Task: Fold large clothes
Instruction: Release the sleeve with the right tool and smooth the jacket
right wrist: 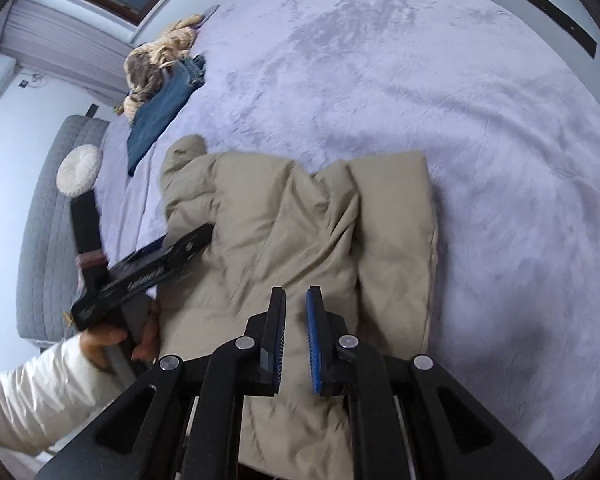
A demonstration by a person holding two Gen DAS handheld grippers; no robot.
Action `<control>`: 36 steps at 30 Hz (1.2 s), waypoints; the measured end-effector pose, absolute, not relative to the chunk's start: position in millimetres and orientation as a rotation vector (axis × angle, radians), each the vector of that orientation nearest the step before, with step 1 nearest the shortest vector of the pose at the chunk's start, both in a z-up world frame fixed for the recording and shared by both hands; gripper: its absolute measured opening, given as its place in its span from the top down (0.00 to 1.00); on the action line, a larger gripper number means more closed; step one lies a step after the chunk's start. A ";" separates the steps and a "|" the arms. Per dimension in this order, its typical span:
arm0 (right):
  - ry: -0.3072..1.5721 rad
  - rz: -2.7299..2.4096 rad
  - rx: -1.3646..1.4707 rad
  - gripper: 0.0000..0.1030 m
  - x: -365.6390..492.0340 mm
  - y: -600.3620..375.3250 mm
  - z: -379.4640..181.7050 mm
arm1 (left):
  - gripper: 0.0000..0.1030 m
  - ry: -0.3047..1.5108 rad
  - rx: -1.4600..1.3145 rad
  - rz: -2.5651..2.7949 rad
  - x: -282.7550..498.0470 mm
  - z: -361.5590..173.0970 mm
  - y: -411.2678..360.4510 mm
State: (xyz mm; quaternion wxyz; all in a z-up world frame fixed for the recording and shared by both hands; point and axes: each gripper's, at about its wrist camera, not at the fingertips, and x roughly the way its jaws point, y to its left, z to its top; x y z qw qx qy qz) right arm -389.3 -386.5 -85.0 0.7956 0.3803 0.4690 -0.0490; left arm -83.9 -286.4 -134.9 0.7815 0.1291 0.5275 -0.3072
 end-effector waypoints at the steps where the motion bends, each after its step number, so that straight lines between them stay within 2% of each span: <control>1: 1.047 -0.104 0.793 0.89 -392.8 -374.0 -91.8 | 0.01 1.140 0.281 -0.664 -84.3 -134.7 -286.8; 5: 1.166 -0.164 0.803 0.93 -405.0 -353.8 -138.2 | 0.02 1.155 0.276 -0.672 -84.4 -116.6 -276.5; 11: 1.138 -0.181 0.818 0.93 -418.8 -353.5 -140.0 | 0.02 1.199 0.243 -0.751 -111.8 -87.8 -217.6; 15: 1.128 -0.186 0.816 0.93 -422.7 -352.6 -150.5 | 0.02 1.263 0.308 -0.756 -150.6 -112.6 -195.9; 20: 1.155 -0.220 0.768 0.94 -425.7 -336.7 -173.6 | 0.00 1.311 0.241 -0.718 -165.8 -144.5 -183.7; 26: 1.175 -0.259 0.730 0.94 -422.8 -327.7 -168.5 | 0.00 1.297 0.241 -0.708 -168.2 -139.7 -180.5; 33: 1.100 -0.331 0.842 0.86 -441.2 -343.2 -129.5 | 0.00 1.253 0.256 -0.681 -167.7 -105.6 -175.4; 35: 1.049 -0.363 0.865 0.79 -446.0 -348.3 -113.9 | 0.00 1.241 0.247 -0.689 -167.4 -96.4 -170.9; 36: 1.013 -0.370 0.877 0.67 -446.3 -351.6 -105.6 | 0.00 1.233 0.246 -0.691 -166.8 -92.5 -169.6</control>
